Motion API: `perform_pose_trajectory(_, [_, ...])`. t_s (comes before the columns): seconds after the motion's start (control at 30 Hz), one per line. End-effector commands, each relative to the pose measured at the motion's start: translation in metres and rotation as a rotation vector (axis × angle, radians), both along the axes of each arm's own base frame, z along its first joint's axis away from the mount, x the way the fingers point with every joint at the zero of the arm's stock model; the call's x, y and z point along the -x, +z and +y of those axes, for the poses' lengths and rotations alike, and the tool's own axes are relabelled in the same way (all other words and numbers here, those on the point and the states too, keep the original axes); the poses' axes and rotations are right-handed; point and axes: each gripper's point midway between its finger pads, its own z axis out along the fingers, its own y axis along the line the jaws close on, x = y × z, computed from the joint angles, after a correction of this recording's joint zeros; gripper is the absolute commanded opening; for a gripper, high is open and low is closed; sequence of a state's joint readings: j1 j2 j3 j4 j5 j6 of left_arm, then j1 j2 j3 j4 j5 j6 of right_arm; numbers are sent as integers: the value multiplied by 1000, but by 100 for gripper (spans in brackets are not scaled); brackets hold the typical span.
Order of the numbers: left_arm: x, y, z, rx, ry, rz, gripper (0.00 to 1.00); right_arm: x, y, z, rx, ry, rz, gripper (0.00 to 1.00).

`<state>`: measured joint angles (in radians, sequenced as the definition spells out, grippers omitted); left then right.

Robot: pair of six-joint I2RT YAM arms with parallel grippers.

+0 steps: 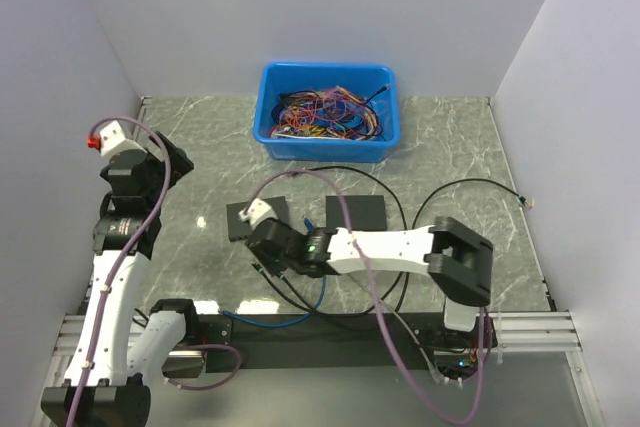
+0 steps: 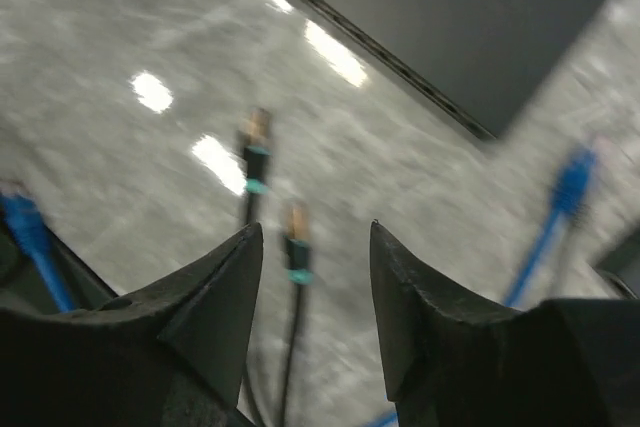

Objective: Insert the plug into the switch port

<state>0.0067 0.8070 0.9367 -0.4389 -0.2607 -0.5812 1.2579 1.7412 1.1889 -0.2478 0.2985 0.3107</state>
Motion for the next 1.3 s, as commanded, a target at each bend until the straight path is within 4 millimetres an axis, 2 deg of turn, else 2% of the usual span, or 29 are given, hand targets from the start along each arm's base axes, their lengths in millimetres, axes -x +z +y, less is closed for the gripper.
perform_pose_trajectory(0.0, [3,-28,4,-72,-15,87,99,1,20,30,-14,32,-57,54])
perform_pose_trajectory(0.2, [1,-32,2,-55,-33,96,98,10,-4,46,18,62,-25,47])
perform_pose_trajectory(0.47, [2,-35,6,-35,-28,88,97,13,-21,57,43,101,-3,42])
perform_pose_trajectory(0.7, [0,-40,6,-24,-33,108,95,15,-40,59,73,108,17,38])
perform_pose_trajectory(1.27, [0,-42,7,-21,-33,111,94,19,-65,61,110,124,43,33])
